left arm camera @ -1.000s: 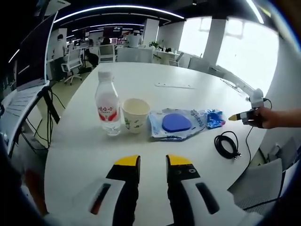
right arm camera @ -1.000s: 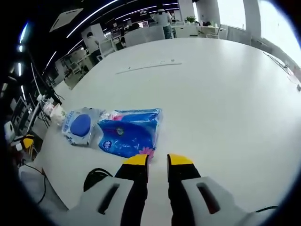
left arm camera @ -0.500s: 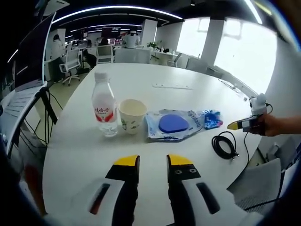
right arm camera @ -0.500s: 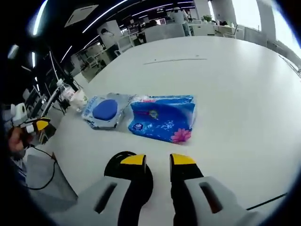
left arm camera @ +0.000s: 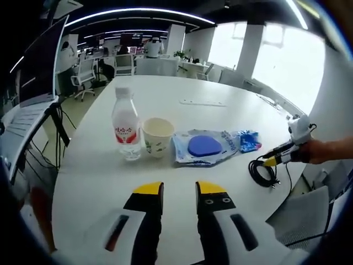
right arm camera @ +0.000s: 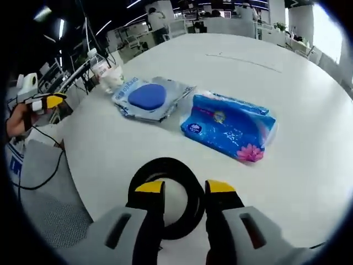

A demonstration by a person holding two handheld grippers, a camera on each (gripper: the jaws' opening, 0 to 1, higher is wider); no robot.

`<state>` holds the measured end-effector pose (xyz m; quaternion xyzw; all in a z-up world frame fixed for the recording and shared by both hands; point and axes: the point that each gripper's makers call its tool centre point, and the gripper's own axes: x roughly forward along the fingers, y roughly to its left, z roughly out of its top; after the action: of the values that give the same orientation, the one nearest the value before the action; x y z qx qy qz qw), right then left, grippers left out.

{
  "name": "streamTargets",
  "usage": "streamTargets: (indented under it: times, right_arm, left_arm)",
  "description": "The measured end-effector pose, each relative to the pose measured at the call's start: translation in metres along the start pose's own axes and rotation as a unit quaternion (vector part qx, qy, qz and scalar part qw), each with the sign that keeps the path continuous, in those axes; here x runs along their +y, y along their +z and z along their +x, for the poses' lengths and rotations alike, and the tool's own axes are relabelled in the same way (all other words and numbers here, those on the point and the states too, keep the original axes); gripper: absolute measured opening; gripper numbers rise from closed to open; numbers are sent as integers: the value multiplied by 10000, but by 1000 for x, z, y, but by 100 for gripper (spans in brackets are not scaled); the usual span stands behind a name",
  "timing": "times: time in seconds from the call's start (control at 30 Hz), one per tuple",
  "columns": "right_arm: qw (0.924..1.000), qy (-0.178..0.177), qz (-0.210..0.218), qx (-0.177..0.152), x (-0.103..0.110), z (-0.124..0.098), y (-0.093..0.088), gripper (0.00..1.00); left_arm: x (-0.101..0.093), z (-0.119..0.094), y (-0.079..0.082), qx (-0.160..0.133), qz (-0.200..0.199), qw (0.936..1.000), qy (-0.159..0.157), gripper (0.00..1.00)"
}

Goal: Arrange the tabletop items into an orderly group along one side of the table until the central work area is clear of visible clutter.

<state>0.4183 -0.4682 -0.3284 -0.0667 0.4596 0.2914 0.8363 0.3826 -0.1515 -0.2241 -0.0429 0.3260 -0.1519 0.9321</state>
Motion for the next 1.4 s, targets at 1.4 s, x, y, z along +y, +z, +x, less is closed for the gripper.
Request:
streamTargets:
  times: [1.4]
  right_arm:
    - [9992, -295, 215, -145, 3, 19, 40, 1]
  left_arm:
    - [27, -25, -4, -10, -30, 9999, 166, 29]
